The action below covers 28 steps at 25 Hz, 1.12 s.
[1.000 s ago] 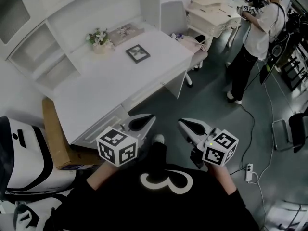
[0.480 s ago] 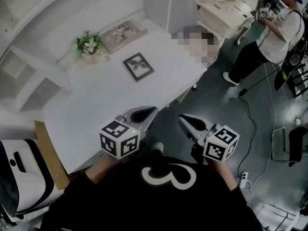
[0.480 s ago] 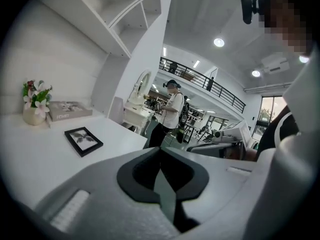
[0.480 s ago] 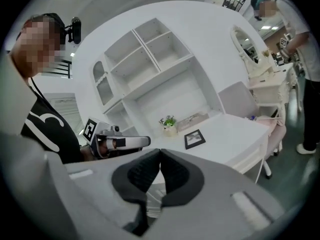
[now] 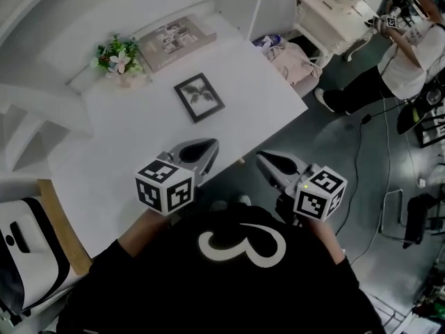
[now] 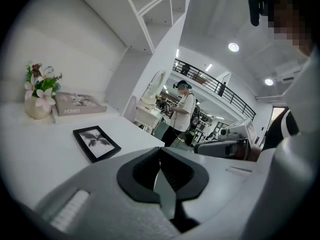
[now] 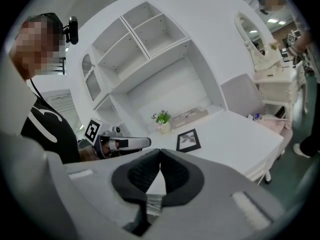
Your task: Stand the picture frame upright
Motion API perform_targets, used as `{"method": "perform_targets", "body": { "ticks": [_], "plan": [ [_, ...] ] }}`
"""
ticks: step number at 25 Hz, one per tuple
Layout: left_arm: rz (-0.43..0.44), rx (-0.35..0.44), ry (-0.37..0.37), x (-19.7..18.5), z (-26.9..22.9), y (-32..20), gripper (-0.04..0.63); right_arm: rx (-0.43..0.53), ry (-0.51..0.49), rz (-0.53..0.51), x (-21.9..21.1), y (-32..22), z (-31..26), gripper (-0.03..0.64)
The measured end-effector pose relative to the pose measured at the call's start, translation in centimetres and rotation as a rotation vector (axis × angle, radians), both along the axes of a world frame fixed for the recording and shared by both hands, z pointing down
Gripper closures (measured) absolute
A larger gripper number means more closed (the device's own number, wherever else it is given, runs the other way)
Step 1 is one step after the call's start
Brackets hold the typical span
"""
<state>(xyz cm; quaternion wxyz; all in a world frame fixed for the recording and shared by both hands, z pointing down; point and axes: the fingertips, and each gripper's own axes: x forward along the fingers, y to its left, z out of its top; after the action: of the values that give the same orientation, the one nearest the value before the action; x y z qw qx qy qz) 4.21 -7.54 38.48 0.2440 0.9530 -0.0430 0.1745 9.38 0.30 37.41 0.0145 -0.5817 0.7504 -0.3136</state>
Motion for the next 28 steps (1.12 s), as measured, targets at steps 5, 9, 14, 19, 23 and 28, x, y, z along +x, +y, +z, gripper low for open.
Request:
{"method": "perform_targets", "body": {
  "ticks": [5, 9, 14, 19, 23, 28],
  "plan": [
    [-0.072, -0.007, -0.024, -0.1, 1.1, -2.6, 0.584, 0.003, -0.002, -0.078, 0.4, -3.3, 0.6, 0.614],
    [-0.146, -0.003, -0.06, -0.3, 1.8, -4.7, 0.584, -0.011, -0.04, -0.164, 0.9, -5.8, 1.5, 0.614],
    [-0.224, -0.009, -0.115, 0.3, 3.1, -7.9, 0.584, -0.032, -0.03, -0.261, 2.9, -10.3, 2.9, 0.613],
    [-0.301, -0.025, -0.164, 0.9, 4.6, -10.8, 0.583, -0.087, 0.0, -0.37, 3.9, -14.3, 4.8, 0.523],
    [-0.34, -0.034, -0.19, 1.2, 5.6, -12.5, 0.583, -0.127, 0.07, -0.436, 4.7, -17.0, 6.6, 0.505],
    [-0.374, -0.033, -0.232, 1.8, 7.4, -15.0, 0.581, -0.179, 0.139, -0.523, 5.5, -20.4, 8.8, 0.485]
  ]
}}
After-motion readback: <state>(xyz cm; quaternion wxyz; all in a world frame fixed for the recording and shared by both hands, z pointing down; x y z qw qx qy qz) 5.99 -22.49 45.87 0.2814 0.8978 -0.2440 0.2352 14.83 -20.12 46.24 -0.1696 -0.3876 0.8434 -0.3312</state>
